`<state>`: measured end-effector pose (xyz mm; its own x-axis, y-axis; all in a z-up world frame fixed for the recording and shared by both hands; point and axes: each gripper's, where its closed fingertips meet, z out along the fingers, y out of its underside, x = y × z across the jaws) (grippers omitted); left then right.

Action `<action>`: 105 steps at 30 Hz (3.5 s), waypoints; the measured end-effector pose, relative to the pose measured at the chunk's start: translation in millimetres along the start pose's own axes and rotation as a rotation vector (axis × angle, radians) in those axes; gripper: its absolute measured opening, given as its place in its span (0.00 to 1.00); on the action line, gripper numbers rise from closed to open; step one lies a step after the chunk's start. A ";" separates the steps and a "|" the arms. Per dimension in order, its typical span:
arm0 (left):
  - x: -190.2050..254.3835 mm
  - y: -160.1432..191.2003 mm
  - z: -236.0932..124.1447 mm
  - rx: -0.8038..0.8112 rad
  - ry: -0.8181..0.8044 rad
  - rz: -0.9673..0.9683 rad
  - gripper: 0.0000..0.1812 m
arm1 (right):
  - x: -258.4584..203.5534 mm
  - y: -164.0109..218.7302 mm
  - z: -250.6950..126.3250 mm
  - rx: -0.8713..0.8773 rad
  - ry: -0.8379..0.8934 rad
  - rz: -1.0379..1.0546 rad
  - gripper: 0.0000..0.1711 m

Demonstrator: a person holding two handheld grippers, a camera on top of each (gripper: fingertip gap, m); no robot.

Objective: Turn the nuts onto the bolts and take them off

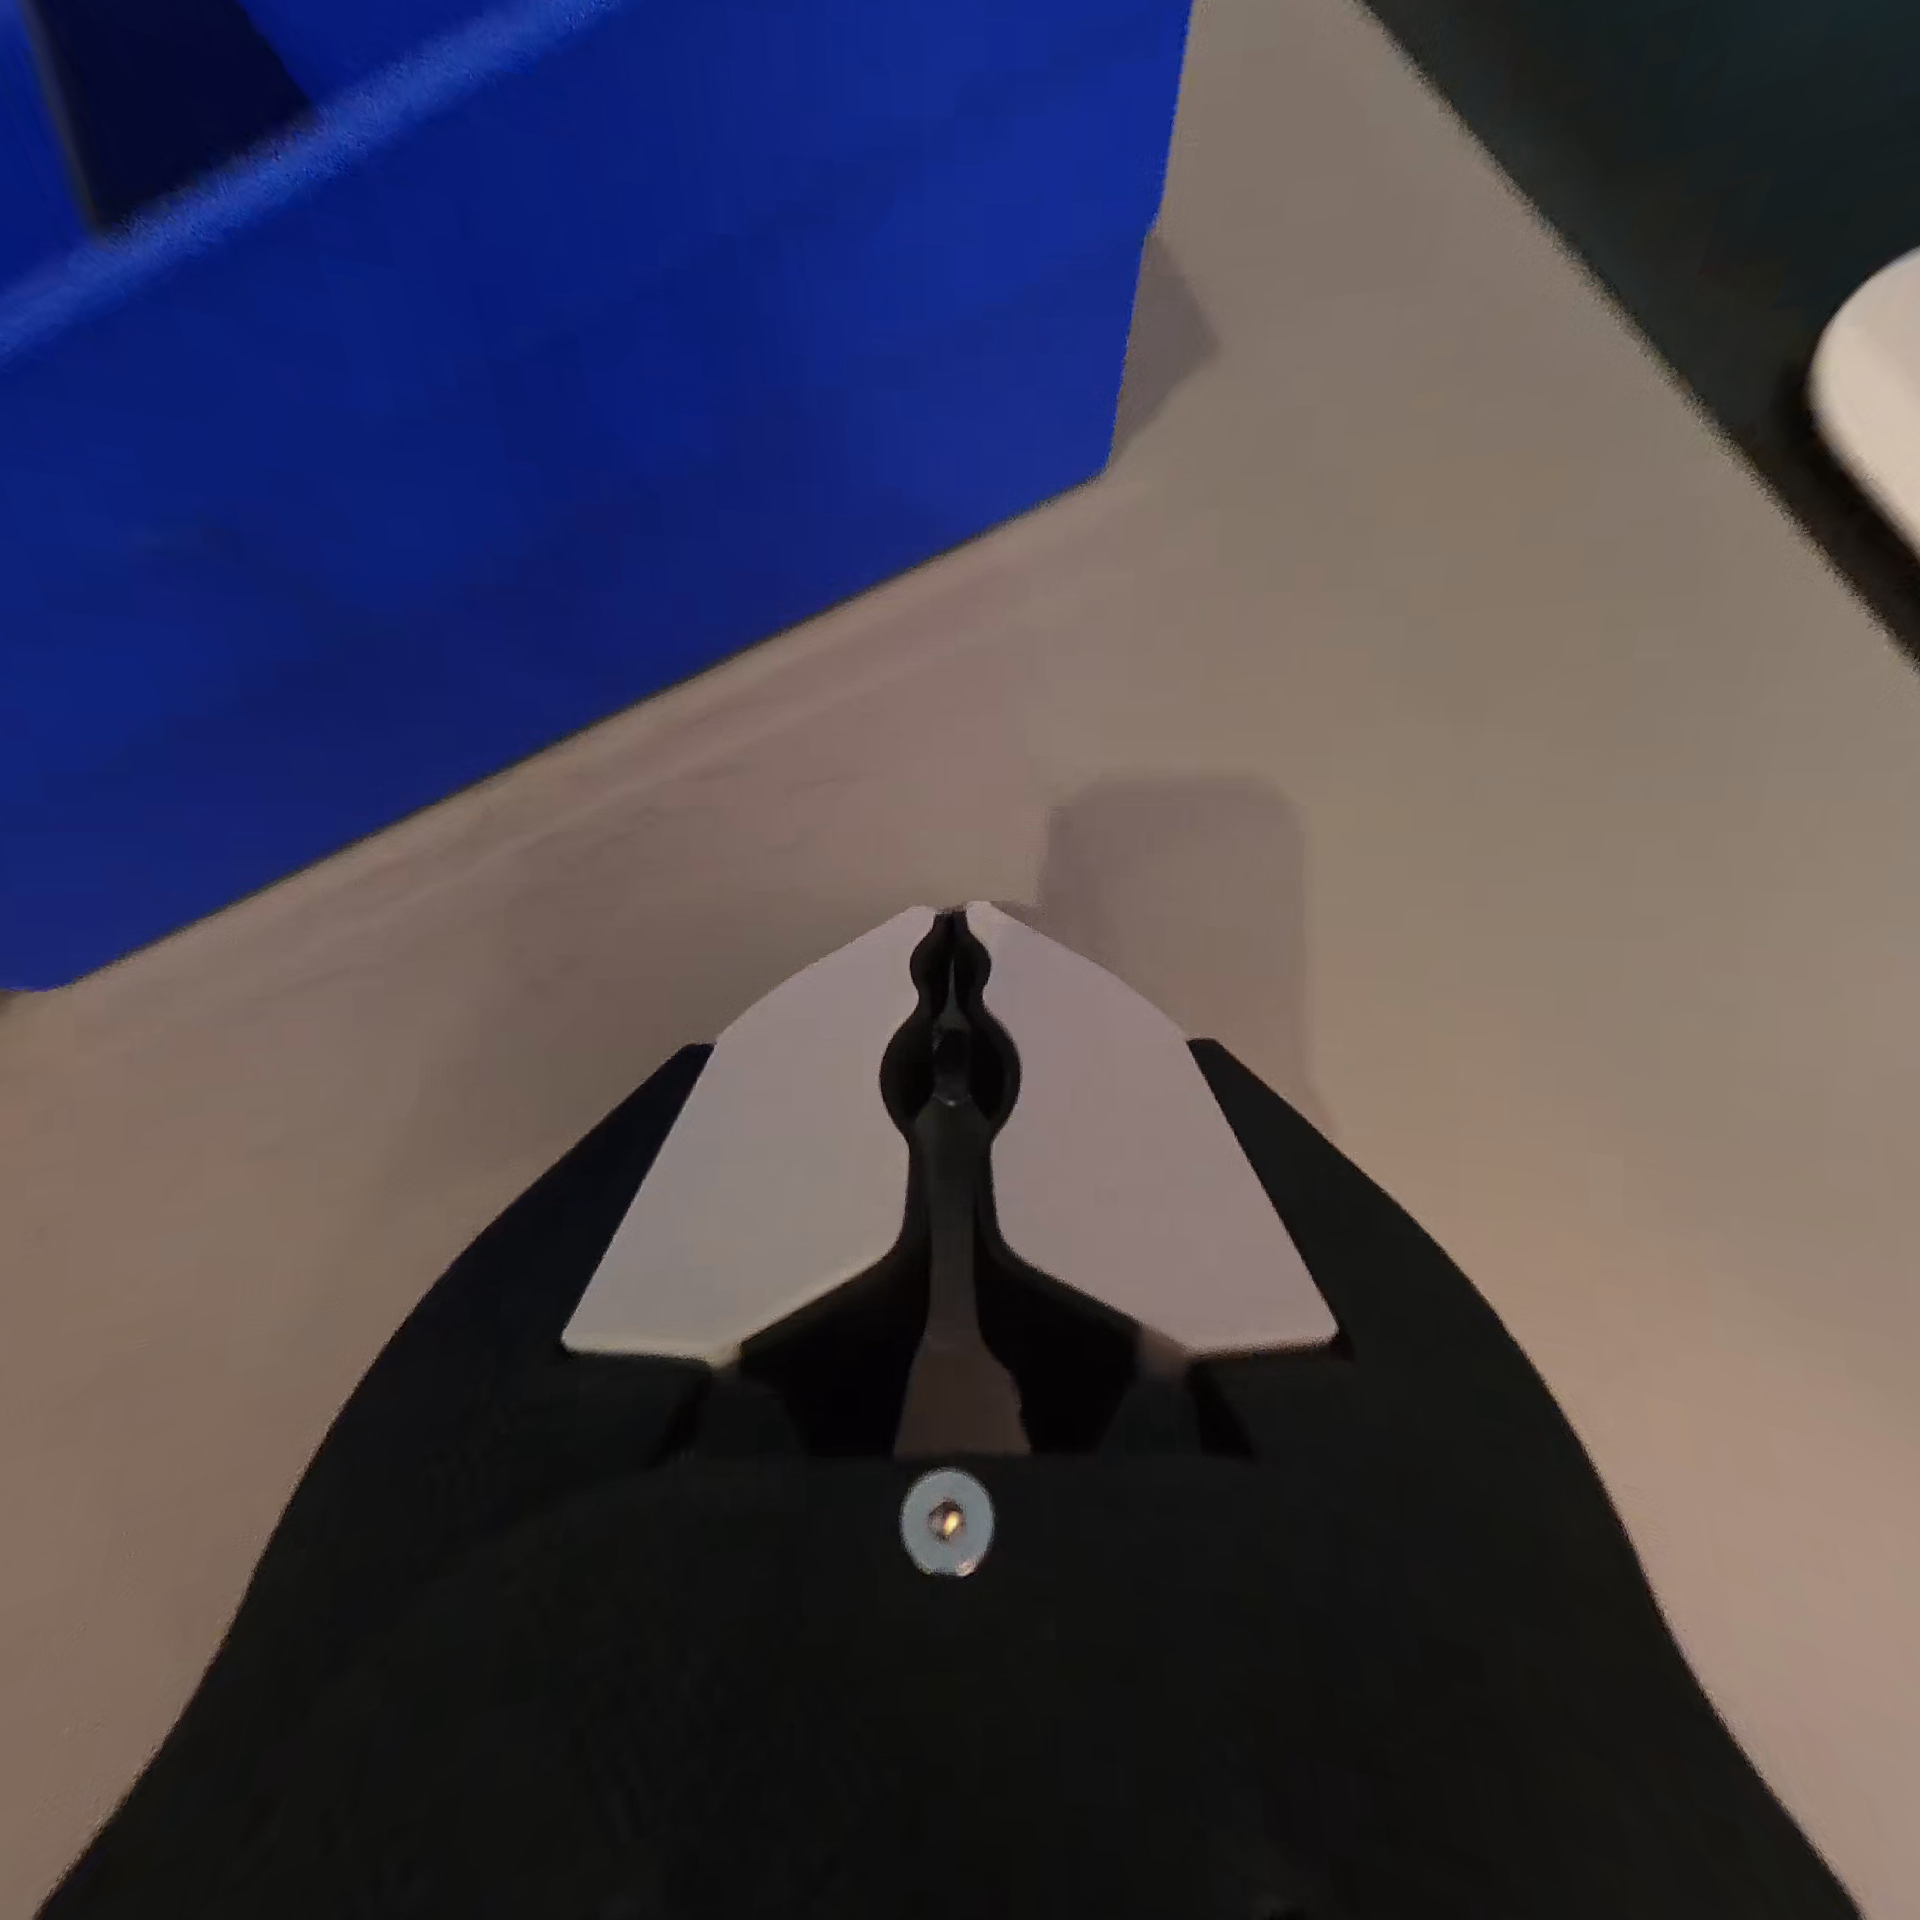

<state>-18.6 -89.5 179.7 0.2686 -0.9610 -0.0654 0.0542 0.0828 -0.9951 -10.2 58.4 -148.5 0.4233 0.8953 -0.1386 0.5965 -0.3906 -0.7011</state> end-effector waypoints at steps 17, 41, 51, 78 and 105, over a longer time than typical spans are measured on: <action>-4.2 4.7 0.8 -0.031 -0.022 0.009 0.09 | -1.5 14.6 -16.5 -0.022 0.010 -0.254 0.18; 44.0 83.5 132.2 -0.122 0.199 -0.097 0.09 | -102.4 -49.4 -332.5 0.588 -0.079 -0.312 0.10; 77.9 170.0 189.7 -0.268 0.234 -0.130 0.08 | -100.3 8.1 -325.0 0.286 -0.134 -0.463 0.11; 97.5 165.8 176.9 -0.329 0.389 -0.071 0.08 | -110.9 6.1 -300.3 0.234 -0.267 -0.363 0.11; 15.2 150.6 160.6 -0.379 -0.147 0.064 0.08 | -79.7 -45.0 -279.7 0.452 -0.079 -0.003 0.12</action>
<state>148.1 -49.3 40.8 0.3957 -0.9070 -0.1443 -0.3175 0.0124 -0.9482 120.0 -55.3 89.8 0.3585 0.9166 -0.1769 0.2332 -0.2714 -0.9338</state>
